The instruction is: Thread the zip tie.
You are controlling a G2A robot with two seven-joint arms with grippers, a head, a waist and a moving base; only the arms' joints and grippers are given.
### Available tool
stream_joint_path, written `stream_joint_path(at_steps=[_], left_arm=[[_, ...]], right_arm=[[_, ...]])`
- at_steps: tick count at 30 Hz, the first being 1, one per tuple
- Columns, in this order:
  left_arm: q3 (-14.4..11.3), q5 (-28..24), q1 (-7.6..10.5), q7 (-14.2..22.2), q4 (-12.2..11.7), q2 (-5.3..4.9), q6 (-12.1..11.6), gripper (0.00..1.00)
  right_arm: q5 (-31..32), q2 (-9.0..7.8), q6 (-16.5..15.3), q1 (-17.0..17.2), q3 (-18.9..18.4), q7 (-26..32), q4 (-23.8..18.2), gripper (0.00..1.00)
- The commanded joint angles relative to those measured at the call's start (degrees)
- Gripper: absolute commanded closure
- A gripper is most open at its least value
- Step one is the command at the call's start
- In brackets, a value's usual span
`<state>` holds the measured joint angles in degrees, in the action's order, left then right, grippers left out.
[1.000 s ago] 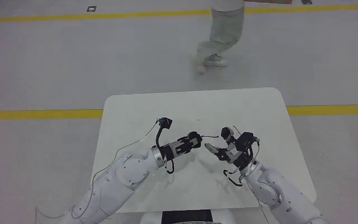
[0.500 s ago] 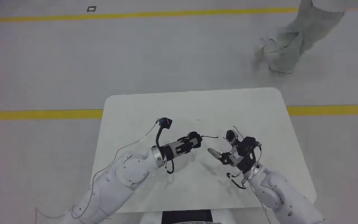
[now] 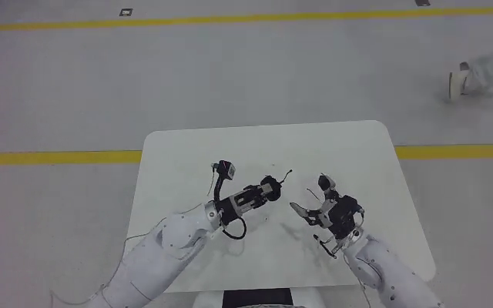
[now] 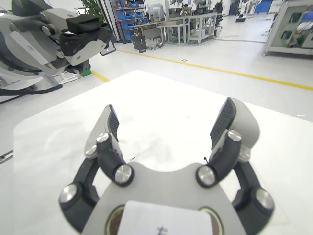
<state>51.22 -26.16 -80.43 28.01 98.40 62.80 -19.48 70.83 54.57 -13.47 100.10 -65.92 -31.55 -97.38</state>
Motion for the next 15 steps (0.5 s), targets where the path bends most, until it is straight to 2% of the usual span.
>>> stream_joint_path(at_steps=[1, 3, 6, 8, 15], left_arm=[[-0.1, -2.9, -0.22, 1.6, -0.4, 0.32, 0.0, 1.00], [-0.2, -4.6, -0.29, 2.9, -1.1, 0.66, 0.0, 1.00], [-0.4, -6.1, -0.41, 3.5, -1.7, 1.13, 0.0, 1.00], [-0.4, -5.6, -0.37, 3.7, -2.0, 1.40, 0.0, 1.00], [-0.4, -5.6, -0.37, 3.7, -2.0, 1.40, 0.0, 1.00]], right_arm=[[2.5, 0.24, 1.2, -0.5, 0.4, -4.1, 0.7, 0.00], [4.8, 0.60, 2.8, -1.1, 1.2, -7.6, 1.4, 0.00], [8.6, 1.26, 7.3, -2.3, 2.6, -12.3, 2.3, 0.00], [8.6, 1.26, 7.3, -2.3, 2.6, -12.3, 2.3, 0.00], [8.6, 1.26, 7.3, -2.3, 2.6, -12.3, 2.3, 0.00]])
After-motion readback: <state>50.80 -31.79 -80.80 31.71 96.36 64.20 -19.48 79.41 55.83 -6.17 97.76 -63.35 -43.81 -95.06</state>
